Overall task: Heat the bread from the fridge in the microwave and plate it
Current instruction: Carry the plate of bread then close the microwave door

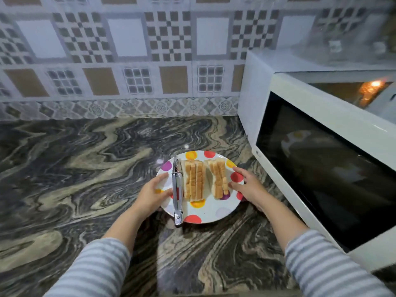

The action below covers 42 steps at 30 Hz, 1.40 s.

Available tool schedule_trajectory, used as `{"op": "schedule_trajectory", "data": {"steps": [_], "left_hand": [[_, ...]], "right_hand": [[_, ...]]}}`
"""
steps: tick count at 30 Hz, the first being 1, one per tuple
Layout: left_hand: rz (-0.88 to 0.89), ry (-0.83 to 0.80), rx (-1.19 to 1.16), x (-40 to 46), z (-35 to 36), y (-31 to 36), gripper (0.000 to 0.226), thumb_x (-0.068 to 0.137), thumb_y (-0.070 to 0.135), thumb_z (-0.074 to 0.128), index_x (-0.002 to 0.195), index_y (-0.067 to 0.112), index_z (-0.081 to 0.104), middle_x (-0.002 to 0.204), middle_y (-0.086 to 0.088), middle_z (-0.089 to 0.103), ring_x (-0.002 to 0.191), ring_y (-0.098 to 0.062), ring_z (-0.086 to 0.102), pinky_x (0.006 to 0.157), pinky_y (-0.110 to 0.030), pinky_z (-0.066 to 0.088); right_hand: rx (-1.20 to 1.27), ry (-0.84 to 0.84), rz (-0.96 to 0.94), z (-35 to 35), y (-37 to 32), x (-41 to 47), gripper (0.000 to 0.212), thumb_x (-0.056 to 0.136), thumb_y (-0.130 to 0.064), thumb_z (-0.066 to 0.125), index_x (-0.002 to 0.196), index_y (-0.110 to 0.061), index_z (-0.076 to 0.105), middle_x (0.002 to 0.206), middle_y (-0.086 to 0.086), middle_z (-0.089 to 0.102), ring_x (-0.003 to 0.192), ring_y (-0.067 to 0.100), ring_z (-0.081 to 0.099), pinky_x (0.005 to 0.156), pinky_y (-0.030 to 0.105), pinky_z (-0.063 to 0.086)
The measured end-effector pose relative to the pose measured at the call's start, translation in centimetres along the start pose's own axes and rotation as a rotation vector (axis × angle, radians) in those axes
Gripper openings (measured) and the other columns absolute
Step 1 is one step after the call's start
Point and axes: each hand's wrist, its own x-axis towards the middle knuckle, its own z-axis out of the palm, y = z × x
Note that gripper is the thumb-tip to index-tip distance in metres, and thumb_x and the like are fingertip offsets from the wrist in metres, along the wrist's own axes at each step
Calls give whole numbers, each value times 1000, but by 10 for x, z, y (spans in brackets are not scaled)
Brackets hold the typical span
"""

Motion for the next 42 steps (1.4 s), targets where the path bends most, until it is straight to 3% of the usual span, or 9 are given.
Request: {"op": "schedule_trajectory", "data": {"steps": [4,7,11,16,20,23,28,36,42], "left_hand": [[-68,-27,131,9,-1,3,60,84,25,72,138,28,48,93,-6,62,59,-14,55,42,-23,47],[-81,-54,229,11,-4,5,58,84,31,71,137,34,48,84,-6,59,44,-12,47,35,-19,40],[-79,-150,378,10,-10,10,59,87,38,65,141,38,39,76,3,68,43,-7,63,45,-23,49],[-118,-153,689,11,-11,11,67,85,65,51,145,47,28,98,0,73,85,-19,70,78,-32,56],[-157,-197,716,4,-17,24,45,92,56,40,137,49,37,71,9,62,52,-10,67,66,-24,54],[-120,-79,857,2,-29,37,27,91,48,36,108,40,56,89,3,68,74,-18,71,77,-29,54],[200,250,814,4,-15,89,30,93,29,42,119,26,58,118,-4,59,107,-30,59,81,-37,50],[824,136,505,-9,60,220,51,97,35,47,146,25,35,150,-1,36,127,-26,46,96,-43,44],[1051,-30,371,-31,119,284,54,101,47,26,150,27,26,158,-1,22,147,-20,16,118,-45,18]], "right_hand": [[-114,-22,18,-3,-3,10,63,86,-9,69,141,-24,44,137,8,49,102,23,59,70,34,55],[-219,-30,30,-3,-8,13,63,88,-11,67,143,-24,41,135,7,50,76,17,60,55,28,53],[-345,-41,73,-3,-14,15,63,90,-16,64,145,-30,37,131,5,52,56,12,59,42,26,48],[-548,-44,82,-2,-20,13,64,90,-26,63,146,-35,33,134,9,50,74,22,65,46,30,53],[-701,-55,67,-7,-22,4,57,91,-32,56,144,-33,34,128,11,55,101,32,61,76,42,57],[-782,-31,34,-19,-28,-8,52,94,-35,50,143,-29,32,133,9,54,115,32,54,92,42,50],[-846,91,-70,-45,-72,-57,57,97,-33,48,149,-25,27,144,7,44,128,30,45,97,42,45],[-1029,715,-613,-80,-144,-191,45,95,-14,45,140,-14,45,141,10,46,139,28,31,117,48,14],[-1296,905,-181,-122,-141,-229,55,97,-21,37,149,-16,23,157,15,17,147,33,3,112,64,-10]]}}
